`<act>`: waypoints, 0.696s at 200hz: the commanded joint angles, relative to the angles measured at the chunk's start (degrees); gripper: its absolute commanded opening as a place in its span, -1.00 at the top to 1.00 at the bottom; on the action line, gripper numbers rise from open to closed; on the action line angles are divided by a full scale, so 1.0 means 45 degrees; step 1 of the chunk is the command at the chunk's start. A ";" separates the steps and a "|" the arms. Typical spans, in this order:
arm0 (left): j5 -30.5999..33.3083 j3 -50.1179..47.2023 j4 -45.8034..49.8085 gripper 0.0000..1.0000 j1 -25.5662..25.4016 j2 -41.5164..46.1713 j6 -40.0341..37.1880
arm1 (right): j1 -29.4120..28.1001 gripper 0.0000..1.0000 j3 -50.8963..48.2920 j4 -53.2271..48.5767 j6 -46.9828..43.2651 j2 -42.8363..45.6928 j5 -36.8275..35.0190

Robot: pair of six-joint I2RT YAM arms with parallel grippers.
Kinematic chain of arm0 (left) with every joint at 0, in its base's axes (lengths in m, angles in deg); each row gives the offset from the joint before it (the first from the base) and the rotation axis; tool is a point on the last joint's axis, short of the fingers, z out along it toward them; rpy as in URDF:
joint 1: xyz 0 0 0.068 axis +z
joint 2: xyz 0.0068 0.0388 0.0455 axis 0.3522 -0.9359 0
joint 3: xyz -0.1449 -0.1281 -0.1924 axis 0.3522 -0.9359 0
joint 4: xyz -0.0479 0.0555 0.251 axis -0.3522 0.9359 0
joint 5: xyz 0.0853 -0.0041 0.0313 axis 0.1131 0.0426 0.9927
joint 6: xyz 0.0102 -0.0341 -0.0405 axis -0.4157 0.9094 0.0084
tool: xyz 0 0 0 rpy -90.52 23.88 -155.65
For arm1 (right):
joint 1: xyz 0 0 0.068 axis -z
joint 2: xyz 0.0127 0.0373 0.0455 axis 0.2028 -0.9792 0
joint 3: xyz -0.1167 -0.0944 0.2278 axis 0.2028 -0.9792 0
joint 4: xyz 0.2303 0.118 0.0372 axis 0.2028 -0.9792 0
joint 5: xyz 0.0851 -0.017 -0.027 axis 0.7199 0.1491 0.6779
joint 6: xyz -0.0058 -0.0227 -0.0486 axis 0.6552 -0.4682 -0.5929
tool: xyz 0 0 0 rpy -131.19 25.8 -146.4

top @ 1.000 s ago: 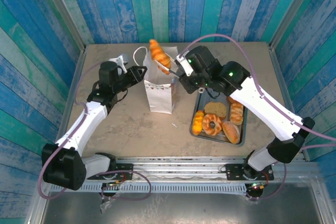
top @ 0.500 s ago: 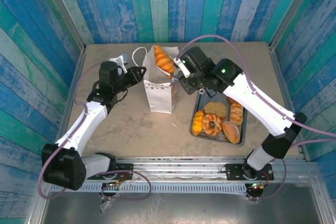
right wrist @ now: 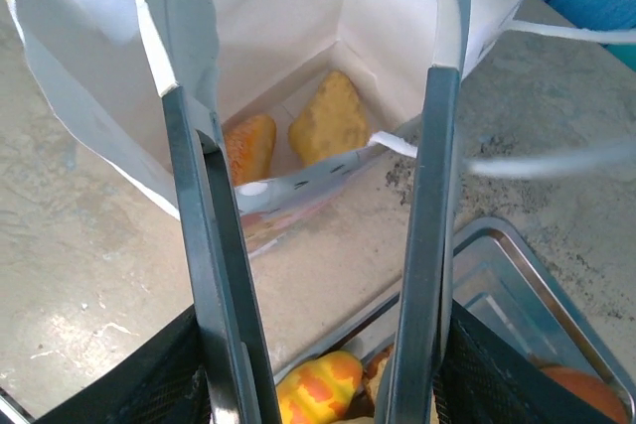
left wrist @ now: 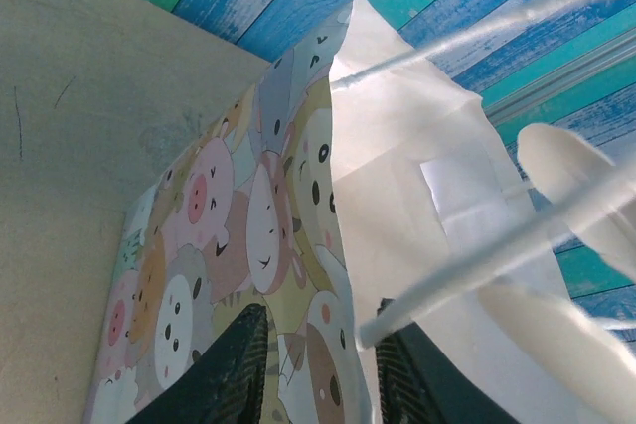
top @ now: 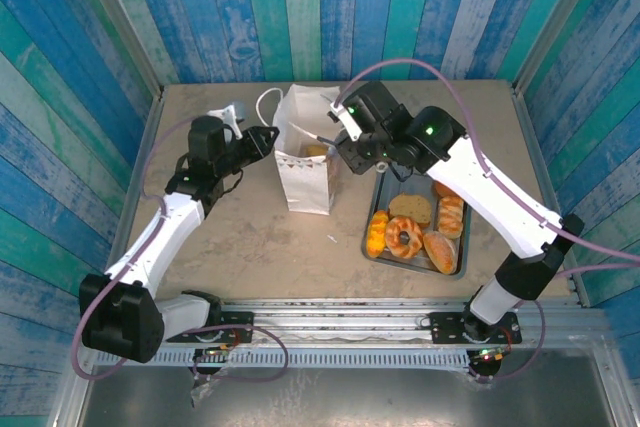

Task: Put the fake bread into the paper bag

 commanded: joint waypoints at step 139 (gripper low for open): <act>0.0380 0.0755 0.0506 -0.13 -0.0043 0.0767 -0.1058 | 0.0637 -0.07 0.2724 0.0593 0.0562 0.1016 0.0147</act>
